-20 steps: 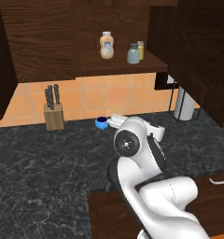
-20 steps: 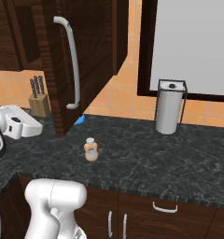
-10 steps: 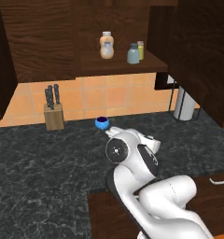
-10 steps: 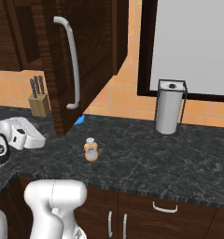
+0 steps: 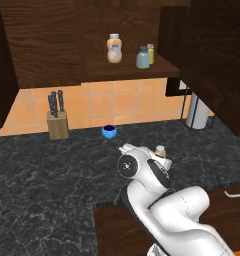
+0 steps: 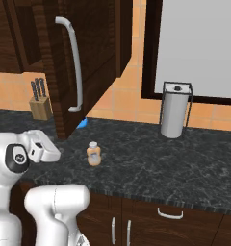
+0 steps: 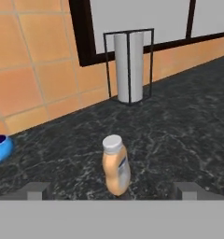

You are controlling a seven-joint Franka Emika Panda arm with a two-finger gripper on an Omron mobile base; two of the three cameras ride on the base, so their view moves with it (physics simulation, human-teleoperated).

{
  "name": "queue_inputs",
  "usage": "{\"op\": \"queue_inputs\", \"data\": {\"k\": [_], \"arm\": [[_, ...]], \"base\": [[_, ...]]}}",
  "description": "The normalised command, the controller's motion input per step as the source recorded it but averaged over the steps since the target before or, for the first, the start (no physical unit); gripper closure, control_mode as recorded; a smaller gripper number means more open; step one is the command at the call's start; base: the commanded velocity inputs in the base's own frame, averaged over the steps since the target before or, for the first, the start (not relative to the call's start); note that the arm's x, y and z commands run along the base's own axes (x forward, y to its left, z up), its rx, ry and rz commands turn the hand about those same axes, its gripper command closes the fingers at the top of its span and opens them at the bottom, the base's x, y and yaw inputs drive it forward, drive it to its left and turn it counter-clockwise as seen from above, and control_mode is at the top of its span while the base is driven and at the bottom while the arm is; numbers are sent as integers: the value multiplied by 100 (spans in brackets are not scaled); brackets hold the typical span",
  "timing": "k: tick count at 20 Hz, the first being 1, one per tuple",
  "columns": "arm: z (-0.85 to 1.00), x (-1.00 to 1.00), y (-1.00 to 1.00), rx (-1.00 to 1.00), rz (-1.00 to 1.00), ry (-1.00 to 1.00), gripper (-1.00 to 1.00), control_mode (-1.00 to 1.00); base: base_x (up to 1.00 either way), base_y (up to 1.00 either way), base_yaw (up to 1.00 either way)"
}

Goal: Put the shaker and condiment bottle from the counter next to their counterparts in the cabinet.

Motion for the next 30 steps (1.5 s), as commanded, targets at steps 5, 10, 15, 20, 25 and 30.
{"op": "queue_inputs", "data": {"k": [5,10,15,20,25,30], "arm": [[-78,21,-55,3,1,-13,-100,-100],[-38,2,-36,1,0,-7,-100,-100],[-65,29,-37,0,5,-1,-100,-100],[-69,41,-42,0,9,-3,-100,-100],[-82,32,-62,4,8,-7,-100,-100],[-82,21,-64,5,7,-8,-100,-100]], "base": [[0,0,0],[0,0,0],[0,0,0],[0,0,0],[0,0,0],[0,0,0]]}}
